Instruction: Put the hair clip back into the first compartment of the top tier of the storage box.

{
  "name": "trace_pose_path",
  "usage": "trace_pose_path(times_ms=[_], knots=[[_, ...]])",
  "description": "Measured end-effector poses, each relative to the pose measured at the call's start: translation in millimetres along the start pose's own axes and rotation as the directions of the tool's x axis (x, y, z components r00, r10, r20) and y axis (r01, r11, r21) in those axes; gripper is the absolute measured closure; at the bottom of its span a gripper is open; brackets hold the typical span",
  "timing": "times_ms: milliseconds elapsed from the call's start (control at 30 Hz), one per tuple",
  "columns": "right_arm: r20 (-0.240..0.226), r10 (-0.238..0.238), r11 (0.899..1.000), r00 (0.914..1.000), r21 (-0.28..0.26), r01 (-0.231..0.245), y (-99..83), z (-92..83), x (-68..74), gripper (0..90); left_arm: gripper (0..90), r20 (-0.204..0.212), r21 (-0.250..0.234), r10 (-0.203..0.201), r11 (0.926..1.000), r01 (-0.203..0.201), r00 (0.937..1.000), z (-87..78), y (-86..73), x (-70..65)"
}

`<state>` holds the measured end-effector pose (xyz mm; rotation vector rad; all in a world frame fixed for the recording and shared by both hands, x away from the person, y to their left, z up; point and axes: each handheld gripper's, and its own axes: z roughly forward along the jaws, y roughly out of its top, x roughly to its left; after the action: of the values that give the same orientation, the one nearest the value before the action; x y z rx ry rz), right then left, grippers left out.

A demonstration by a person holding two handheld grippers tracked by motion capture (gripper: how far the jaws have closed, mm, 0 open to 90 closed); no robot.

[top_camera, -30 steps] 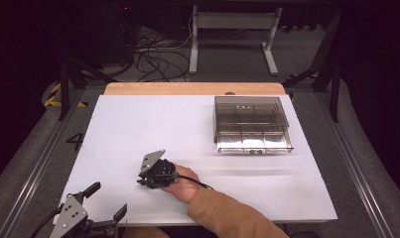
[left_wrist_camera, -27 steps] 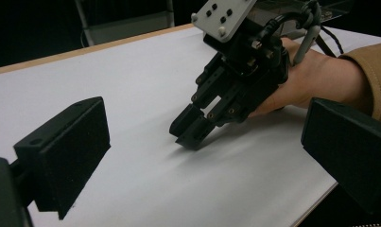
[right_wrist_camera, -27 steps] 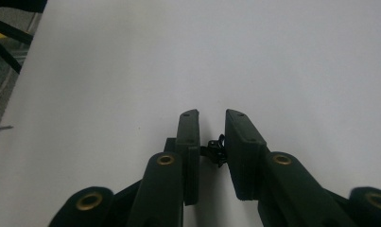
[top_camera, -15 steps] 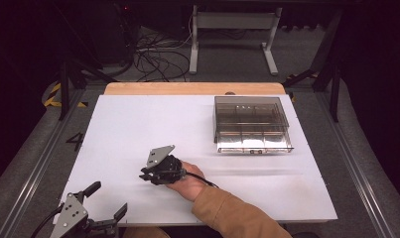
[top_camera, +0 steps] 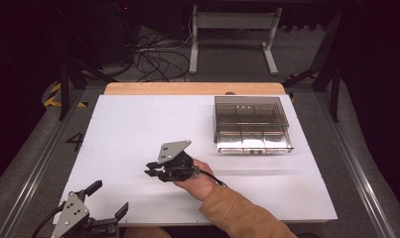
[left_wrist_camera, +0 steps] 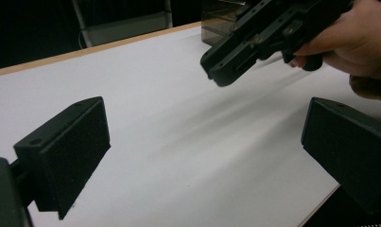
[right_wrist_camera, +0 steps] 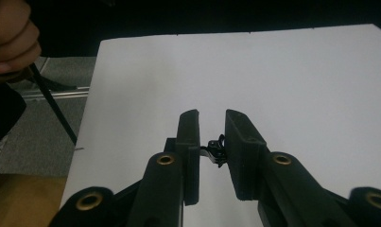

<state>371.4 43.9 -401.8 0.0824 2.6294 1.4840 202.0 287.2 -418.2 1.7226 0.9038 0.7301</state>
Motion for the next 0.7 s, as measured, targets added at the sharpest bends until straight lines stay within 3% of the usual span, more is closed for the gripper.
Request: trace_pose_path(times_ms=[233,700], knots=[[0.015,-0.007,1.0,0.9999,-0.006,0.007,3.2,-24.4,2.5,76.9,2.8,0.001,0.001,0.0,1.0,0.0,1.0,1.6,0.5,-0.2],[0.046,-0.031,1.0,0.9985,-0.001,0.031,5.8,-51.6,12.0,76.9,2.8,0.001,0.005,0.009,0.9999,-0.01,1.0,2.2,1.0,-0.6]])
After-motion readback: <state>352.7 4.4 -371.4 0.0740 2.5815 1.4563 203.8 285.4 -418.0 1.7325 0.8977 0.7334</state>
